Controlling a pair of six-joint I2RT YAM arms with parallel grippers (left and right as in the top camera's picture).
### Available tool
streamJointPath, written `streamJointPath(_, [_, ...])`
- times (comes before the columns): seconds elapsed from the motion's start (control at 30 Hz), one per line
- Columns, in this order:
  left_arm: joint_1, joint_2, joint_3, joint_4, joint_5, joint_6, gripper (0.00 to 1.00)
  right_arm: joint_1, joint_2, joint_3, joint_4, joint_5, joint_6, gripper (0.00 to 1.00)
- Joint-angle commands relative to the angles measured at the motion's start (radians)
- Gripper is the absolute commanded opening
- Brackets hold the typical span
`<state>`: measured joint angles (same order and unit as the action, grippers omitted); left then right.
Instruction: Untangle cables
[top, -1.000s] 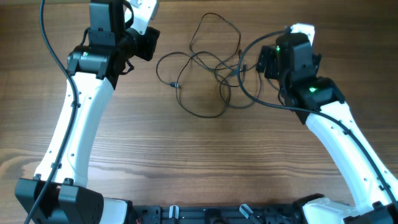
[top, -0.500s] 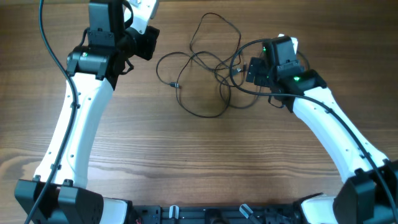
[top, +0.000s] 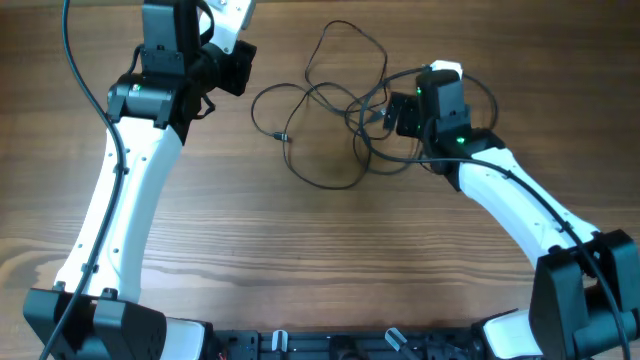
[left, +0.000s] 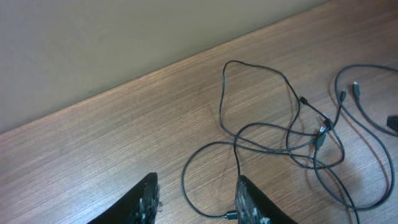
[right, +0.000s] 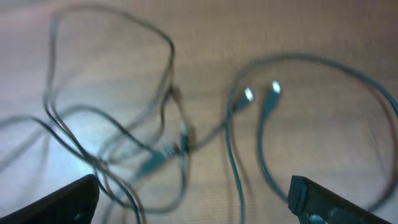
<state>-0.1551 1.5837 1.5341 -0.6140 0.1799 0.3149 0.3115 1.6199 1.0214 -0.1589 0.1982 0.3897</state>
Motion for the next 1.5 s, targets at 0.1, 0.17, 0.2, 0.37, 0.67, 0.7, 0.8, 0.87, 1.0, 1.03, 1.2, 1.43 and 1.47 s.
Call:
streamJointPath(0.1, [0.001, -0.028, -0.005, 0.000, 0.001, -0.008, 0.41, 0.005, 0.019, -0.022, 0.068, -0.011, 0.032, 1.00])
streamJointPath(0.17, [0.000, -0.028, -0.005, 0.000, 0.001, -0.009, 0.41, 0.005, 0.019, -0.055, 0.105, -0.009, 0.032, 1.00])
streamJointPath(0.2, [0.000, -0.028, -0.005, 0.000, 0.001, -0.009, 0.41, 0.005, 0.019, -0.102, 0.152, -0.008, 0.038, 1.00])
streamJointPath(0.37, [0.000, -0.028, -0.005, 0.004, 0.001, -0.008, 0.41, 0.005, 0.020, -0.176, 0.185, -0.008, 0.089, 1.00])
streamJointPath(0.67, [0.000, -0.028, -0.005, 0.003, 0.002, -0.009, 0.41, 0.005, 0.028, -0.212, 0.200, -0.006, 0.108, 1.00])
streamJointPath(0.7, [0.000, -0.028, -0.005, 0.000, 0.002, -0.009, 0.41, 0.005, 0.034, -0.212, 0.190, 0.005, 0.121, 1.00])
streamJointPath(0.8, [0.000, -0.028, -0.005, 0.001, 0.002, -0.009, 0.40, 0.005, 0.057, -0.212, 0.169, 0.016, 0.137, 1.00])
streamJointPath(0.87, [0.000, -0.028, -0.005, 0.005, 0.002, -0.009, 0.40, 0.005, 0.072, -0.212, 0.166, 0.023, 0.136, 1.00])
streamJointPath(1.0, [0.000, -0.028, -0.005, 0.005, 0.002, -0.009, 0.40, 0.005, 0.085, -0.212, 0.141, 0.026, 0.157, 1.00])
streamJointPath(1.03, [0.000, -0.028, -0.005, 0.005, 0.002, -0.009, 0.40, 0.005, 0.086, -0.212, 0.134, 0.023, 0.163, 1.00])
streamJointPath(1.2, [0.000, -0.028, -0.004, 0.004, 0.002, -0.009, 0.40, 0.005, 0.086, -0.208, 0.124, -0.019, 0.163, 1.00])
streamJointPath(1.43, [0.000, -0.028, -0.005, 0.004, 0.002, -0.009, 0.41, 0.002, 0.086, -0.201, 0.098, -0.043, 0.160, 1.00])
streamJointPath(1.47, [0.000, -0.028, -0.005, 0.004, 0.002, -0.009, 0.41, 0.002, 0.087, -0.201, 0.095, -0.043, 0.159, 1.00])
